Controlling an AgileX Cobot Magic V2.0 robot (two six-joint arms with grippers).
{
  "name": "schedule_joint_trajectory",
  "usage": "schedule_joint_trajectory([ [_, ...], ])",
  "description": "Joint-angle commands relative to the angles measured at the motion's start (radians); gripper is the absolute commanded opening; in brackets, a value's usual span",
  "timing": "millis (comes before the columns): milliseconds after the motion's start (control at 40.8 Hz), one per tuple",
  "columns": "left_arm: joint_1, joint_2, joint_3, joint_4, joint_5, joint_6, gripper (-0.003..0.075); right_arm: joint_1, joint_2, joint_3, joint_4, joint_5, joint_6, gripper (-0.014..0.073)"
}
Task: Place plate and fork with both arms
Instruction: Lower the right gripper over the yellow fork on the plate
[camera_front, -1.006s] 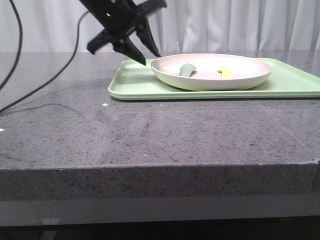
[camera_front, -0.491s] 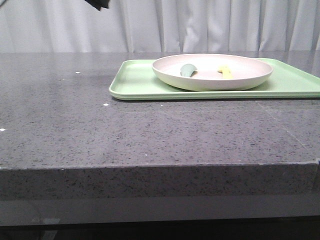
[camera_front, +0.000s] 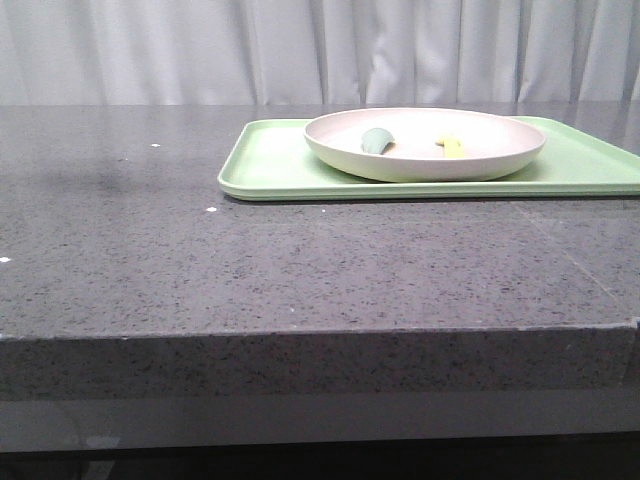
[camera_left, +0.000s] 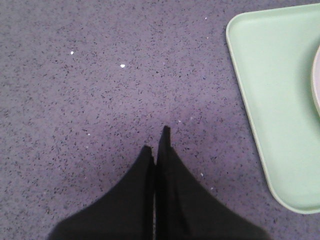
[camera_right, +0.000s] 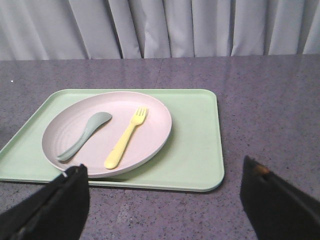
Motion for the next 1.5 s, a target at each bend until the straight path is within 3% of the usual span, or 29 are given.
schedule_joint_trajectory([
  [0,0.001,-0.167,0.128,0.019,-0.188,-0.017,-0.0018,0.001,0.011,-0.036,0.006,-0.072,-0.009,0.0634],
  [368,0.001,-0.639,0.731,0.019,-0.58,-0.013,-0.0018,0.001,0.011,-0.036,0.006,-0.072,-0.009,0.0634],
  [589,0.001,-0.957,0.992,0.019,-0.67,-0.013,-0.0018,0.001,0.016,-0.036,0.008,-0.071,-0.009,0.0634],
  [883,0.001,-1.194,1.059,0.019,-0.67,-0.013,-0.0018,0.001,0.233,-0.144,0.008,-0.038,-0.009,0.0634],
  [1177,0.001,-1.202,1.059,0.019,-0.668,-0.013,-0.0018,0.108,0.603,-0.403,0.032,0.036,-0.009,0.0634],
  [1472,0.001,-1.202,1.059,0.019,-0.668,-0.013,-0.0018,0.159,1.002,-0.751,0.035,0.234,0.075,0.0634],
])
